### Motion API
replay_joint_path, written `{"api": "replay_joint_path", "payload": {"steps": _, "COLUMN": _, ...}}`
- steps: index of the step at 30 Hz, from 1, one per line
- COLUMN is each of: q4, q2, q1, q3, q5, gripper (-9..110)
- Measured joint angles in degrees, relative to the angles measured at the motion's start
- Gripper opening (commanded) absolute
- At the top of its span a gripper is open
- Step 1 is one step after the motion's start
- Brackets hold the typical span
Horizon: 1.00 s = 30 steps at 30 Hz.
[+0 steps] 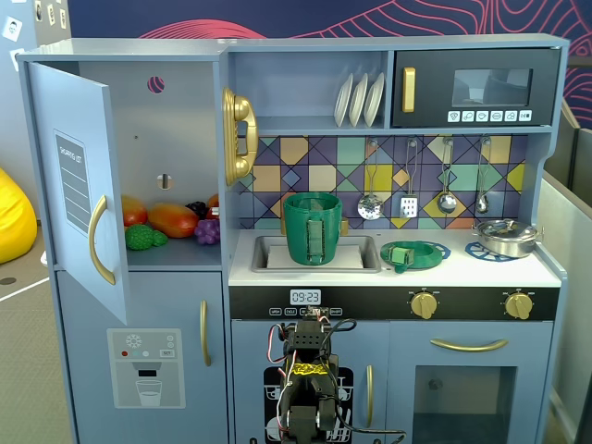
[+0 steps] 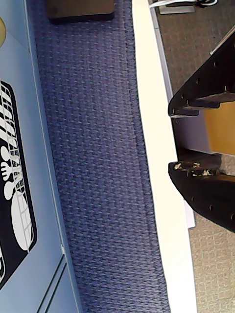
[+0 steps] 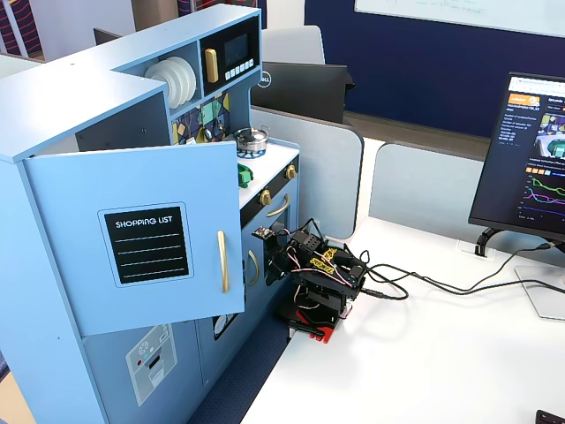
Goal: Pick up the lid from the counter and put it on the green recipient
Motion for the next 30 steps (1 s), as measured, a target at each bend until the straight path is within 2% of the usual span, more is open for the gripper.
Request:
{"api": "replay_joint_path", "payload": {"steps": 7, "q4": 0.0, "q2": 0.0, "q1": 4.9, "q3": 0.0, "q5": 0.0, "gripper": 0}}
{"api": "replay_joint_path", "payload": {"steps": 18, "q4": -1.0, "q2": -0.1, "q1": 5.7, "q3": -0.1, "q5": -0.1, "gripper": 0}}
{"api": "replay_joint_path", "payload": {"steps": 19, "q4": -2.2, "q2": -0.8, "q1": 6.8, "q3": 0.3, "q5": -0.4, "gripper": 1}}
{"api": "replay_joint_path", "payload": {"steps": 22, "q4": -9.3, "q2": -5.8, "q1": 10.2, "q3": -4.7, "q5": -1.8, "gripper": 16}}
{"api": "replay_joint_path", "payload": {"steps": 27, "q4": -27.2, "q2": -17.6, "q1": 16.9, "q3": -19.7, "q5": -6.3, "gripper": 23}}
{"api": "replay_joint_path", "payload": {"steps": 30, "q4": -34.5, "q2": -20.4, "q1": 20.9, "q3": -26.0, "q5": -8.6, "gripper": 40}}
